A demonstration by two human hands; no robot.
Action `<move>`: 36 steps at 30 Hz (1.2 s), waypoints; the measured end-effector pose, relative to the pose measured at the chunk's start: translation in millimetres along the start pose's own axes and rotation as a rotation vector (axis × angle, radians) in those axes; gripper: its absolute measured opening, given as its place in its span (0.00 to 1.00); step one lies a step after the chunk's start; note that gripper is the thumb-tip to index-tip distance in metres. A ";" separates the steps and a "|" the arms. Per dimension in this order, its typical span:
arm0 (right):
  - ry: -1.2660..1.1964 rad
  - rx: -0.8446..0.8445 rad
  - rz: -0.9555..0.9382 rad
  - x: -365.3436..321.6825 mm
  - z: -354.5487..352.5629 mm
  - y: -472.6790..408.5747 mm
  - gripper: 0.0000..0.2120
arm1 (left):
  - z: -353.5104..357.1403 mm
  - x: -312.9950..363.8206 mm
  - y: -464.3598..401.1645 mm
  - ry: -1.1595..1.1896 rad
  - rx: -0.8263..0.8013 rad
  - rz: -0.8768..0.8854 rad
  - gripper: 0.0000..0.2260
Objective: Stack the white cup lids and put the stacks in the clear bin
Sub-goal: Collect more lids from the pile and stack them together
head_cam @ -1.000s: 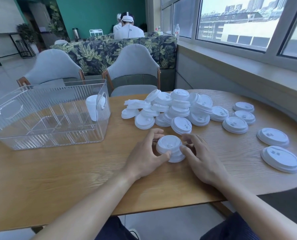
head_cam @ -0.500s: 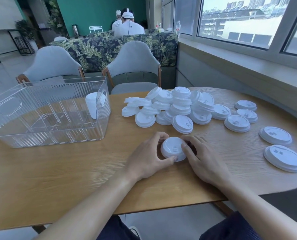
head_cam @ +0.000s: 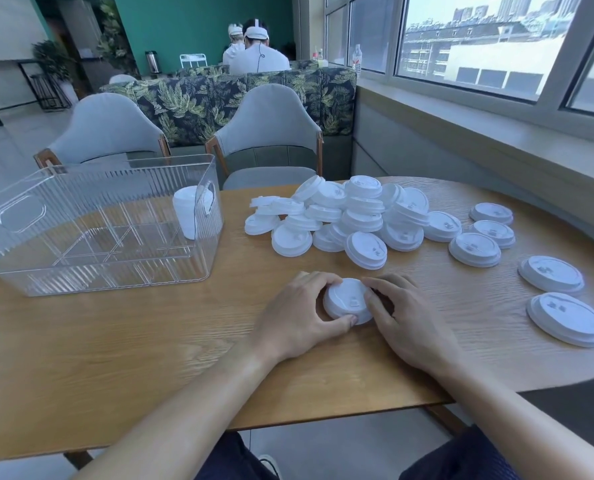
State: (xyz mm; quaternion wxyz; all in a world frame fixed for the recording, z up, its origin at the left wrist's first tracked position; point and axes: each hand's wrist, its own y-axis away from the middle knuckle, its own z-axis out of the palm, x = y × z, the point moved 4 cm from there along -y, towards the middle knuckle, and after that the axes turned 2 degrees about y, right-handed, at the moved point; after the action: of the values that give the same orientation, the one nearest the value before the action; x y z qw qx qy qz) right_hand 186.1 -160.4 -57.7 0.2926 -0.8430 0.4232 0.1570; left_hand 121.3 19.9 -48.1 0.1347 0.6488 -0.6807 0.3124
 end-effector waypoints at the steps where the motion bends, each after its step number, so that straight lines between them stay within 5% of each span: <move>1: 0.002 0.001 -0.001 -0.1 0.0 -0.4 0.18 | -0.2 -0.2 -0.3 -0.002 0.002 -0.004 0.27; 20: -0.040 0.000 0.013 -0.8 -0.2 -0.1 0.15 | 0.4 1.3 -0.5 -0.028 0.014 0.009 0.27; 28: -0.184 0.107 0.152 11.3 -3.5 -5.2 0.15 | -0.8 2.4 -3.4 -0.029 0.010 0.017 0.37; 36: -0.181 0.122 0.231 23.9 -3.6 -23.7 0.21 | -5.7 -17.6 -11.2 0.126 0.050 -0.042 0.31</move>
State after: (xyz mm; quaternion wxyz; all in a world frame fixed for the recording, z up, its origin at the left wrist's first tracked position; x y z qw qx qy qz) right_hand 219.4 -166.4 -58.6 0.3602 -0.7519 0.4978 0.2389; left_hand 133.0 37.8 -51.3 0.1676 0.6453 -0.6489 0.3666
